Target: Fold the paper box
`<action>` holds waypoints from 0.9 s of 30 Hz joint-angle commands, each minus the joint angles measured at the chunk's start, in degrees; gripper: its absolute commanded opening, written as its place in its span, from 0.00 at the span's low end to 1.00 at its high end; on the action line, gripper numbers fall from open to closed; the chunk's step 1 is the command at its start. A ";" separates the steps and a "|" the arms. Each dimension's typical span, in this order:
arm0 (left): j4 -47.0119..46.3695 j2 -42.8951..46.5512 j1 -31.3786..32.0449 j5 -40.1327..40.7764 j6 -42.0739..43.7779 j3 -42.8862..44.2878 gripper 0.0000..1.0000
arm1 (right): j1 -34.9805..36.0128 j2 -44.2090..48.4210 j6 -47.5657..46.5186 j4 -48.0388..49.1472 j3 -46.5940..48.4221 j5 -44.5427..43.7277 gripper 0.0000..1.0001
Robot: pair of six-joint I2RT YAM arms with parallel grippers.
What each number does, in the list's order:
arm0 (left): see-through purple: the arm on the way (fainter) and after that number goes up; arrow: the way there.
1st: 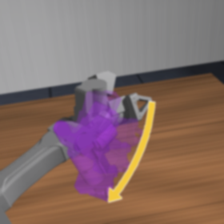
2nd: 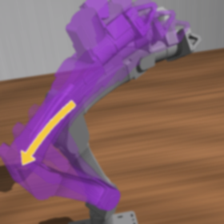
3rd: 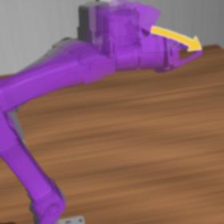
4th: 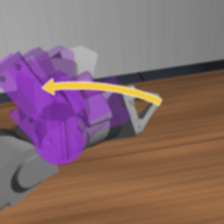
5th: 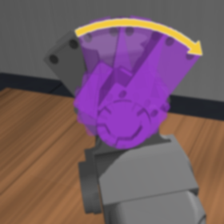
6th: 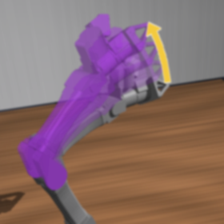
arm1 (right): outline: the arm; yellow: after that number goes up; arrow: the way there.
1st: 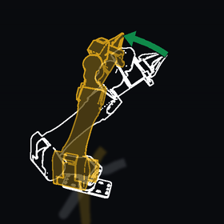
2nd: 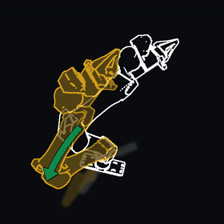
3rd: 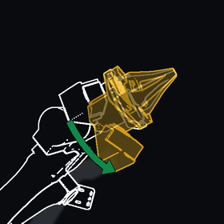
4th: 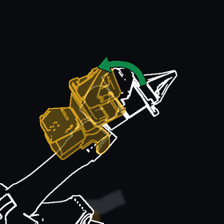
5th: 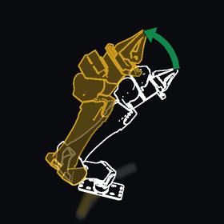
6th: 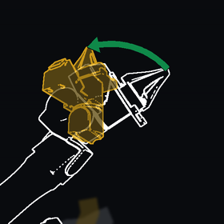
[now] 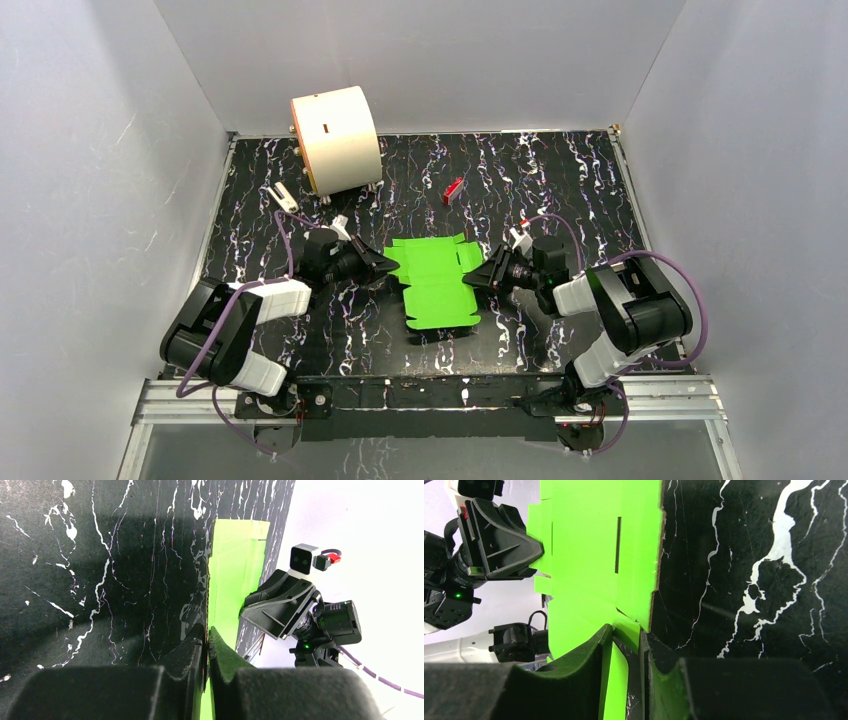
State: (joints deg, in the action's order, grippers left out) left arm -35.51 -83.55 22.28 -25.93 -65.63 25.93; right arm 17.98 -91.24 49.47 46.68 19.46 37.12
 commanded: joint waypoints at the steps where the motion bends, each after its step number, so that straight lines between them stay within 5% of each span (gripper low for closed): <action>1: -0.13 2.64 -0.31 -0.32 1.11 -0.35 0.05 | -0.40 1.11 0.01 4.50 -0.74 1.51 0.30; 11: 1.91 2.45 -0.31 0.78 2.81 0.29 0.05 | -0.43 2.08 -1.86 1.58 0.19 1.28 0.14; 27: 9.52 0.84 4.38 7.18 7.26 4.96 0.07 | 11.19 8.40 -20.50 -39.97 17.39 -26.84 0.11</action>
State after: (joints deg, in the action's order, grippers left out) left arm -28.64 -83.57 25.02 -20.93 -60.75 27.73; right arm 24.93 -82.98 34.96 18.33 31.48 21.39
